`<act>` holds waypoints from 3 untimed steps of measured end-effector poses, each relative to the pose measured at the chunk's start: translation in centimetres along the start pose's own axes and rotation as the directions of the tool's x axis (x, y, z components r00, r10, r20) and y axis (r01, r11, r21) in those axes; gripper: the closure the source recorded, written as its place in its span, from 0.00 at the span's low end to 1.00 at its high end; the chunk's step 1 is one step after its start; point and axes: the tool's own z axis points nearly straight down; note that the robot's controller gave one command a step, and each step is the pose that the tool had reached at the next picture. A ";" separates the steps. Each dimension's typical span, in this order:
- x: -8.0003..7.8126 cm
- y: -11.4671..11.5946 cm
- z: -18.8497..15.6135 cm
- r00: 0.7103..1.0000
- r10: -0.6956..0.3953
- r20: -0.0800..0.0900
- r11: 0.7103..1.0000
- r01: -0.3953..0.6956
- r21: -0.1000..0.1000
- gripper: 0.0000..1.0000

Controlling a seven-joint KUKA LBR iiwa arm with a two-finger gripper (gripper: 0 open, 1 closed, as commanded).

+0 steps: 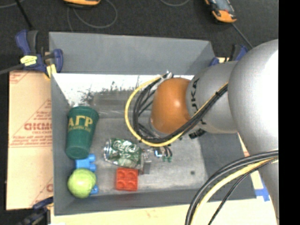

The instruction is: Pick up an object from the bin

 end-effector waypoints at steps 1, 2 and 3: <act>-2.8 3.9 0.2 0.997 -0.071 0.002 0.997 0.071 0.002 1.00; -2.8 3.9 0.2 0.997 -0.071 0.002 0.997 0.071 0.003 1.00; -2.6 3.2 0.4 0.998 -0.058 0.000 0.998 0.058 0.001 1.00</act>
Offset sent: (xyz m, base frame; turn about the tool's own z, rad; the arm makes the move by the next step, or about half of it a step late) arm 0.0000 0.0000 0.0000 0.0000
